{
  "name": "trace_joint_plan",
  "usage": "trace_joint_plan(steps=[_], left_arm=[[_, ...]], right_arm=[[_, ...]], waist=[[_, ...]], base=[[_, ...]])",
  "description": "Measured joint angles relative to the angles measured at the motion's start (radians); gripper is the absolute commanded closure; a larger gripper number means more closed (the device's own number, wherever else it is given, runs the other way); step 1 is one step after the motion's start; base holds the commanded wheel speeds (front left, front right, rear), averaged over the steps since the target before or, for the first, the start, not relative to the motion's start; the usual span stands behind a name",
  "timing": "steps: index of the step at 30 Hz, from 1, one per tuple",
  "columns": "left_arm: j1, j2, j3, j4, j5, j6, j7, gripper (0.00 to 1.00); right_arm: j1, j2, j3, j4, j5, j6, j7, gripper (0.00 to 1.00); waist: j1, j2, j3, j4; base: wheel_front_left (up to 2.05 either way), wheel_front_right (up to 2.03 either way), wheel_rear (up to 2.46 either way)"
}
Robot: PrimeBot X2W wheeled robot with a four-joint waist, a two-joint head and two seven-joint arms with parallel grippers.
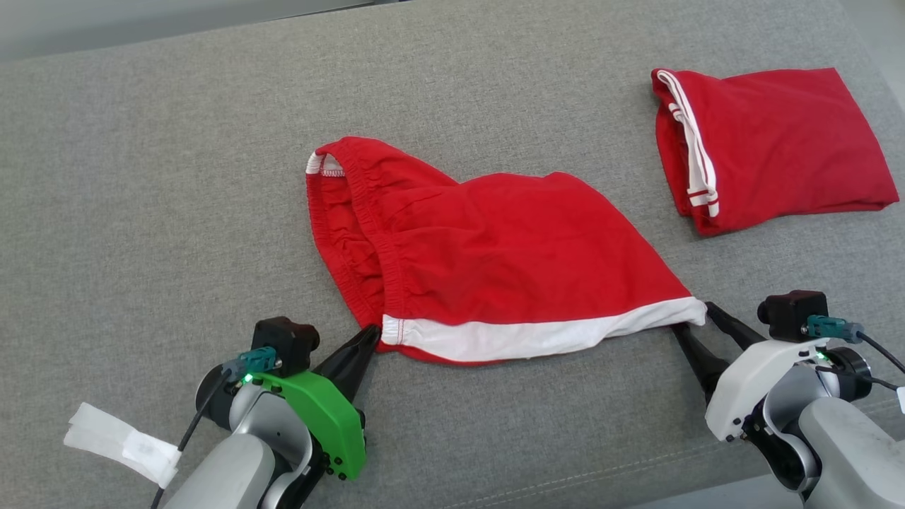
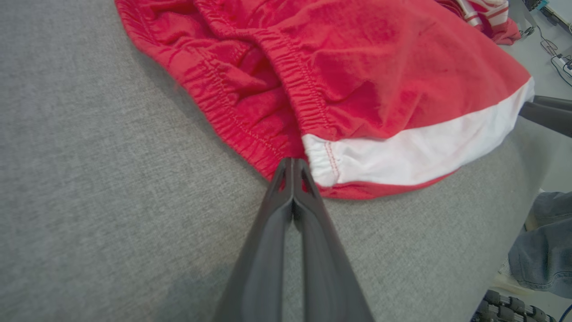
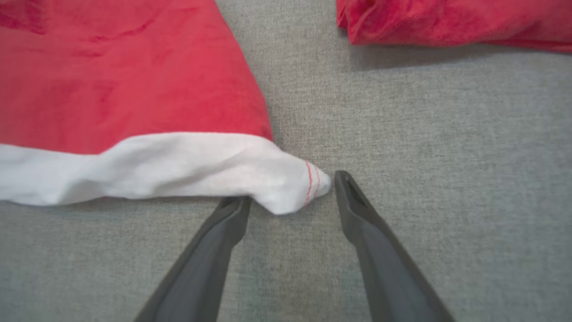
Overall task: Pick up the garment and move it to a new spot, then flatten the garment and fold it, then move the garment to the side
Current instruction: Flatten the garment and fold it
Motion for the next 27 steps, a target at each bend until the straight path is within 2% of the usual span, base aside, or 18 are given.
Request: trace_joint_plan(steps=[1, 3, 4, 9, 10, 12, 13, 16, 18, 19, 21, 23, 24, 27], left_arm=[[0.000, 0.000, 0.000, 0.000, 0.000, 0.000, 0.000, 1.00], [0.000, 0.000, 0.000, 0.000, 0.000, 0.000, 0.000, 1.00], [0.000, 0.000, -0.001, 0.001, 0.000, 0.000, 0.000, 1.00], [0.000, -0.006, 0.004, 0.000, -0.011, 0.000, -0.001, 1.00], [0.000, -0.007, 0.010, -0.002, -0.020, 0.000, -0.002, 0.95], [0.000, -0.009, 0.028, -0.007, -0.037, 0.001, -0.008, 0.71], [0.000, -0.007, 0.046, -0.021, -0.044, 0.002, -0.013, 0.60], [0.000, -0.006, 0.060, -0.050, -0.049, 0.011, -0.020, 0.57], [0.000, -0.006, 0.055, -0.070, -0.049, 0.011, -0.020, 0.52], [0.000, -0.006, 0.052, -0.076, -0.049, 0.011, -0.020, 0.45], [0.000, -0.006, 0.048, -0.091, -0.049, 0.011, -0.020, 0.22], [0.000, -0.007, 0.044, -0.110, -0.054, 0.011, -0.019, 0.04], [0.001, -0.008, 0.040, -0.120, -0.059, 0.010, -0.018, 0.00], [0.003, -0.012, 0.027, -0.143, -0.069, 0.009, -0.001, 0.00]], right_arm=[[-0.001, 0.000, 0.000, 0.005, 0.000, 0.000, 0.000, 0.09], [-0.003, 0.000, 0.000, 0.016, 0.000, 0.001, -0.001, 0.30], [-0.005, 0.000, 0.000, 0.021, 0.000, 0.001, -0.001, 0.33], [-0.018, 0.000, 0.004, 0.040, 0.000, 0.010, -0.003, 0.29], [-0.019, 0.001, 0.005, 0.043, 0.000, 0.010, -0.007, 0.31], [-0.021, 0.002, 0.008, 0.049, 0.000, 0.012, -0.010, 0.38], [-0.025, 0.002, 0.008, 0.057, 0.000, 0.019, -0.010, 0.52], [-0.033, 0.003, 0.008, 0.068, 0.000, 0.019, -0.015, 0.58], [-0.033, 0.002, 0.005, 0.074, 0.000, 0.019, -0.019, 0.62], [-0.033, 0.002, 0.004, 0.078, 0.000, 0.020, -0.022, 0.65], [-0.037, 0.002, 0.006, 0.084, 0.000, 0.023, -0.024, 0.70], [-0.040, 0.002, 0.007, 0.089, 0.000, 0.027, -0.026, 0.92], [-0.041, 0.003, 0.007, 0.092, 0.000, 0.028, -0.026, 1.00], [-0.044, 0.004, 0.010, 0.099, 0.000, 0.031, -0.026, 1.00]], waist=[[0.0000, 0.0000, 0.000, 0.001], [0.0000, 0.0000, 0.000, 0.002], [0.0000, 0.0000, 0.000, 0.003], [0.0000, 0.0000, 0.001, 0.006], [0.0000, 0.0000, 0.001, 0.006], [0.0000, 0.0000, 0.001, 0.008], [0.0000, 0.0000, 0.002, 0.009], [0.0000, 0.0000, 0.002, 0.013], [0.0000, 0.0000, 0.004, 0.018], [0.0000, 0.0000, 0.004, 0.021], [0.0000, 0.0000, 0.005, 0.027], [0.0000, 0.0000, 0.005, 0.030], [0.0000, 0.0000, 0.005, 0.030], [0.0000, 0.0000, 0.005, 0.033]], base=[[0.00, 0.00, 0.00], [0.00, 0.00, 0.00], [0.00, 0.00, 0.00], [0.00, 0.00, 0.00], [0.00, 0.00, 0.00], [0.00, 0.00, 0.00], [0.00, 0.00, 0.00], [0.00, 0.00, 0.00], [0.00, 0.00, 0.00], [0.00, 0.00, 0.00], [0.00, 0.00, 0.00], [0.00, 0.00, 0.00], [0.00, 0.00, 0.00], [0.00, 0.00, 0.00]])
